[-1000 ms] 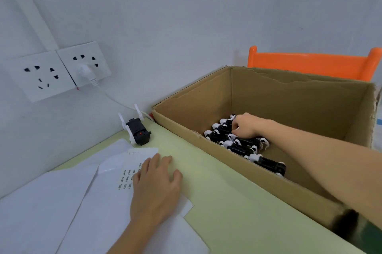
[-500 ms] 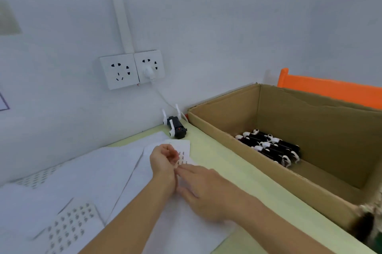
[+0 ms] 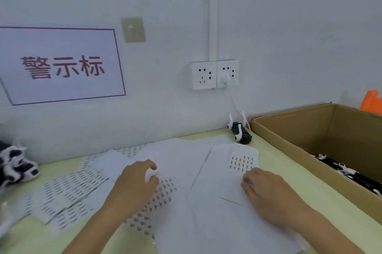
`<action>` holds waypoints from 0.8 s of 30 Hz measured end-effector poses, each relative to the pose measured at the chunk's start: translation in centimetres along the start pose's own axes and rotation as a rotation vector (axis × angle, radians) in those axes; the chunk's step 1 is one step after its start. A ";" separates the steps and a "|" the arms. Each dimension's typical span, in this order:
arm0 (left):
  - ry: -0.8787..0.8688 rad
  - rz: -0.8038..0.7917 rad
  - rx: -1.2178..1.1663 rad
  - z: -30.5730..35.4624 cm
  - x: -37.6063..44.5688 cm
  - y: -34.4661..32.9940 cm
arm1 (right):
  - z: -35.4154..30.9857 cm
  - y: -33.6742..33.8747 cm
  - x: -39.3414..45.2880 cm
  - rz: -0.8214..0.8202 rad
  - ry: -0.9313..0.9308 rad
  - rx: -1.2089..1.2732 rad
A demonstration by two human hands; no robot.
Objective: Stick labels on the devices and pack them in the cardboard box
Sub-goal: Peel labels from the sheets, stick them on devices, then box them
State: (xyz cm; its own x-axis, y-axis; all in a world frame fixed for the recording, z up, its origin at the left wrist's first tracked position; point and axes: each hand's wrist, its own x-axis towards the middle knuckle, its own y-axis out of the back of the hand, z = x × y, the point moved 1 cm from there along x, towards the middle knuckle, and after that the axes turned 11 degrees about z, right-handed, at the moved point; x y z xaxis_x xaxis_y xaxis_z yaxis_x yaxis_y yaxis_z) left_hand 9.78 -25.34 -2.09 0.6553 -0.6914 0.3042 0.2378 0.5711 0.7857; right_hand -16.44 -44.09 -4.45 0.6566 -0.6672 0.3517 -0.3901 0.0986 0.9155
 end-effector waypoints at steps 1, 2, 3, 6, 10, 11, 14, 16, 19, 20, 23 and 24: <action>0.007 0.007 0.132 -2.0 -0.9 0.9 | -0.3 0.0 0.2 0.019 -0.014 0.003; 0.017 0.027 0.225 -3.7 -1.9 1.8 | -0.6 -0.1 0.4 0.034 -0.031 0.005; 0.033 0.033 0.284 -5.2 -2.9 2.7 | -0.9 -0.3 0.5 0.042 -0.049 -0.006; 0.078 -0.027 0.301 -8.9 -6.1 4.3 | -1.5 -1.6 0.8 0.053 -0.076 -0.097; 0.103 -0.007 0.216 -11.2 -7.7 4.9 | -1.1 -4.4 1.7 0.159 -0.149 -0.068; 0.108 0.010 0.195 -11.4 -7.6 4.9 | -0.9 -4.9 2.0 0.192 -0.181 -0.008; 0.097 0.106 0.095 -11.7 -7.6 4.8 | -1.3 -4.9 2.9 0.271 -0.210 0.060; 0.105 0.179 0.003 -12.0 -7.6 5.0 | -3.6 -4.3 3.0 0.308 -0.098 0.009; 0.094 0.270 -0.011 -11.9 -7.8 5.6 | -11.0 -2.8 0.5 0.287 0.120 0.171; 0.074 0.300 0.034 -11.6 -7.9 5.9 | -13.6 -2.6 -0.7 0.250 0.240 0.218; -0.016 0.306 0.302 -10.1 -7.8 7.4 | -18.6 -2.7 -3.7 0.136 0.452 0.265; -0.042 0.283 0.409 -9.4 -7.7 8.5 | -19.4 -2.6 -4.3 0.167 0.492 0.264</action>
State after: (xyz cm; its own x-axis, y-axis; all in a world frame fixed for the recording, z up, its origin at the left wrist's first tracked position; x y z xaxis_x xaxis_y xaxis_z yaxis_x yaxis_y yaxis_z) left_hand 13.45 -11.04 -2.84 0.6220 -0.5566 0.5507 -0.2515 0.5240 0.8137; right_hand -5.69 -27.18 -4.57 0.7703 -0.2304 0.5946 -0.6205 -0.0562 0.7822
